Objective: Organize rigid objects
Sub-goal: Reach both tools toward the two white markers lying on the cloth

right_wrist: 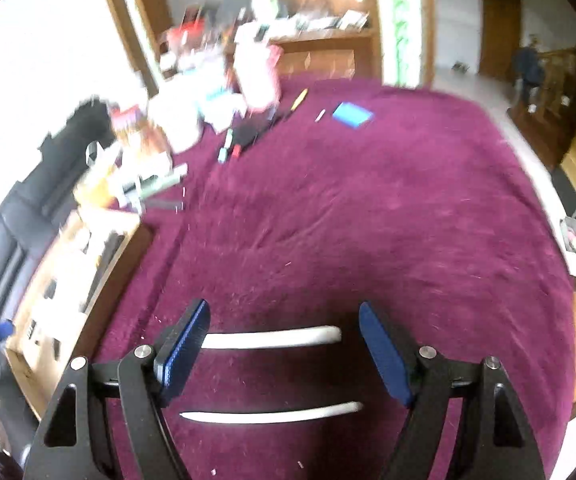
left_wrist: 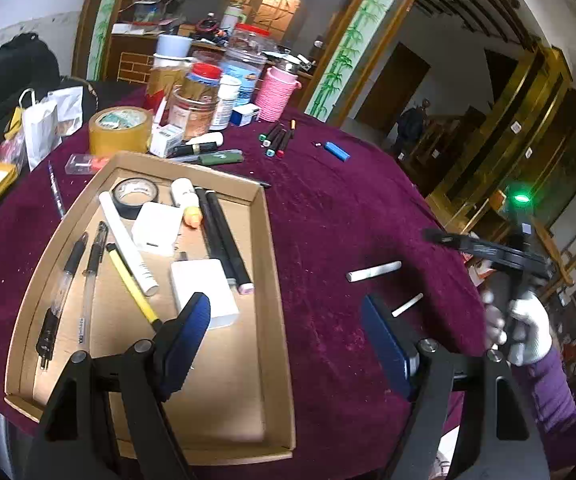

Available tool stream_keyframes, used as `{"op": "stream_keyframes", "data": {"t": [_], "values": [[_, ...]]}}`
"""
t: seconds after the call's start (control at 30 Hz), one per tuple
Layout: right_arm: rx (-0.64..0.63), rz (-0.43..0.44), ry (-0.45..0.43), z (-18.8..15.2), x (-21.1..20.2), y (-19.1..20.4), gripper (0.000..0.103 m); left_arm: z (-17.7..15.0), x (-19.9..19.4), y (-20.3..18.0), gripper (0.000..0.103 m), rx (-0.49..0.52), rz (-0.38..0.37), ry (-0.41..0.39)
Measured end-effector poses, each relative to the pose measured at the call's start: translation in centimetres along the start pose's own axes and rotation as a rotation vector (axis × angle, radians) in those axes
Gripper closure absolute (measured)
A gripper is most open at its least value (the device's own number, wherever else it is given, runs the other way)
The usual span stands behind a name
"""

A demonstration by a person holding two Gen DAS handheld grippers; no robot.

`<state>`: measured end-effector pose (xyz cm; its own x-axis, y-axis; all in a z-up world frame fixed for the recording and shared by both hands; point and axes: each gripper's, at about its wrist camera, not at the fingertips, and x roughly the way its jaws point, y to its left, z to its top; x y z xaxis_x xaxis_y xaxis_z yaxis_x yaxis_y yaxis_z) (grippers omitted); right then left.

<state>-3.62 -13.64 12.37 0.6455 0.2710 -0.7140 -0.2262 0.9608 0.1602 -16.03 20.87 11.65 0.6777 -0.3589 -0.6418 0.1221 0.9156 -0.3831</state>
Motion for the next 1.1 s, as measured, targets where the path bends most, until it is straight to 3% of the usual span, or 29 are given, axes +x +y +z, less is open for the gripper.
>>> {"op": "stream_keyframes", "data": {"t": [0.03,0.07,0.1,0.17,0.27,0.33,0.47,0.63,0.87,1.1], "values": [[-0.003,-0.054,-0.093,-0.8,-1.9,0.0,0.022,0.0,0.1,-0.4,0.026,0.008,0.002,0.002],[-0.008,-0.101,-0.163,-1.5,-3.4,0.0,0.016,-0.1,0.3,-0.9,0.026,0.018,0.005,0.004],[-0.003,-0.135,-0.219,-2.2,-4.4,-0.2,0.002,-0.1,0.6,-1.6,0.026,0.032,0.011,0.007],[0.031,-0.156,-0.291,-3.3,-5.1,-0.8,0.000,-0.3,1.2,-3.1,0.026,0.075,0.025,0.010],[0.117,-0.169,-0.199,-3.1,-3.5,-2.4,0.000,-0.7,2.6,-5.6,0.026,0.159,0.077,0.012],[0.172,-0.118,-0.142,-3.1,-1.6,-3.3,0.001,-1.0,3.6,-7.4,0.026,0.227,0.142,0.012],[0.225,-0.108,-0.107,-3.6,1.0,-4.1,0.001,-1.9,5.6,-10.5,0.026,0.366,0.286,0.024],[0.268,-0.173,-0.111,-4.9,2.4,-5.9,0.001,-2.7,7.4,-13.0,0.026,0.498,0.422,0.012],[0.285,-0.221,-0.204,-5.3,0.9,-6.8,0.001,-2.6,9.8,-15.4,0.026,0.579,0.482,0.019],[0.321,-0.142,-0.171,-5.3,1.4,-7.6,0.001,-2.3,11.8,-16.4,0.026,0.597,0.476,0.059]]}}
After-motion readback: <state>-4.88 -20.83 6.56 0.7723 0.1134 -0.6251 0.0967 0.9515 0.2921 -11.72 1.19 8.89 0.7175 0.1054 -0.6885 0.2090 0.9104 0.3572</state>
